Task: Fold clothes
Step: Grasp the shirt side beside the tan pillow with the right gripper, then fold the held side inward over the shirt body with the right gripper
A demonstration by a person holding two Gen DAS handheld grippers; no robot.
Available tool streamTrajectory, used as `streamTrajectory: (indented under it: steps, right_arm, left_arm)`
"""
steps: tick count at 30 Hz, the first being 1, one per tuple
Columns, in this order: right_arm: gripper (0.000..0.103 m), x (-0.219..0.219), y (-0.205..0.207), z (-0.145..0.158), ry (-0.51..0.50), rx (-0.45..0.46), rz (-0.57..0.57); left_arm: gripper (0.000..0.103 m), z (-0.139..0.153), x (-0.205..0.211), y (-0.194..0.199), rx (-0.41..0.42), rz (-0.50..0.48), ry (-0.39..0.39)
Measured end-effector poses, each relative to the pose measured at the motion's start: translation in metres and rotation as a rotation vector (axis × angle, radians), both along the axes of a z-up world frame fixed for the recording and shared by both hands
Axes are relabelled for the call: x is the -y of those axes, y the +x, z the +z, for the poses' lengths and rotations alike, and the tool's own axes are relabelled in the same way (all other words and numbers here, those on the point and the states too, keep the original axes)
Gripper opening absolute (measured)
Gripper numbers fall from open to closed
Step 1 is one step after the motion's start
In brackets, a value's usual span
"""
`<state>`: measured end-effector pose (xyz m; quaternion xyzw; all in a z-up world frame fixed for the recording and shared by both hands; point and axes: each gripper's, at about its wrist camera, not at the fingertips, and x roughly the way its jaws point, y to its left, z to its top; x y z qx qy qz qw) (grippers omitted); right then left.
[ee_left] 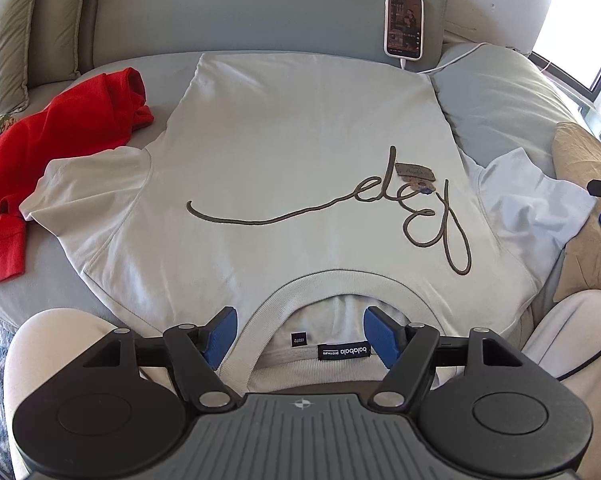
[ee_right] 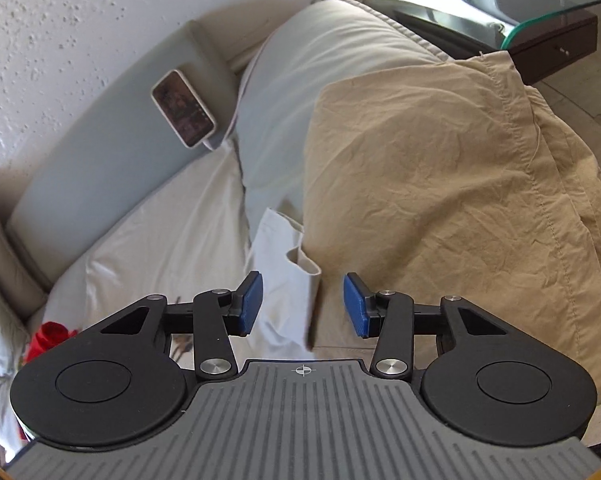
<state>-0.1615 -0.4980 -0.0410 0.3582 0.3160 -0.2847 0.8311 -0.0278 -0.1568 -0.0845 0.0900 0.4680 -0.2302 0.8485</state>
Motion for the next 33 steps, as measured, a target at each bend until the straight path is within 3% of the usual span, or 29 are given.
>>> streamTrajectory:
  steps: [5,7,11,18,24,31,33]
  right_arm:
    - [0.042,0.004,0.016,-0.008,-0.078,-0.010,0.062]
    - [0.022,0.002,0.023,-0.009,-0.120,-0.033,0.099]
    - [0.004,-0.010,0.028,-0.010,-0.210,-0.095,0.165]
    - [0.002,-0.041,0.039,0.015,-0.298,-0.044,0.219]
    - [0.002,-0.100,0.073,0.019,-0.332,-0.052,0.411]
    - [0.002,-0.160,0.099,-0.017,-0.283,-0.153,0.592]
    - [0.009,-0.168,0.102,-0.031,-0.220,-0.207,0.646]
  left_arm:
    - [0.069,-0.002,0.002,-0.001,-0.004,-0.005,0.002]
    - [0.069,-0.001,0.001,-0.002,-0.003,-0.006,0.000]
    - [0.070,0.000,-0.001,-0.002,-0.002,0.001,-0.008]
    - [0.070,0.002,-0.006,-0.003,0.001,0.015,-0.023]
    - [0.070,0.002,-0.013,-0.002,0.000,0.038,-0.032]
    - [0.070,0.001,-0.021,0.001,-0.002,0.063,-0.029]
    - [0.070,0.001,-0.022,0.001,-0.003,0.063,-0.027]
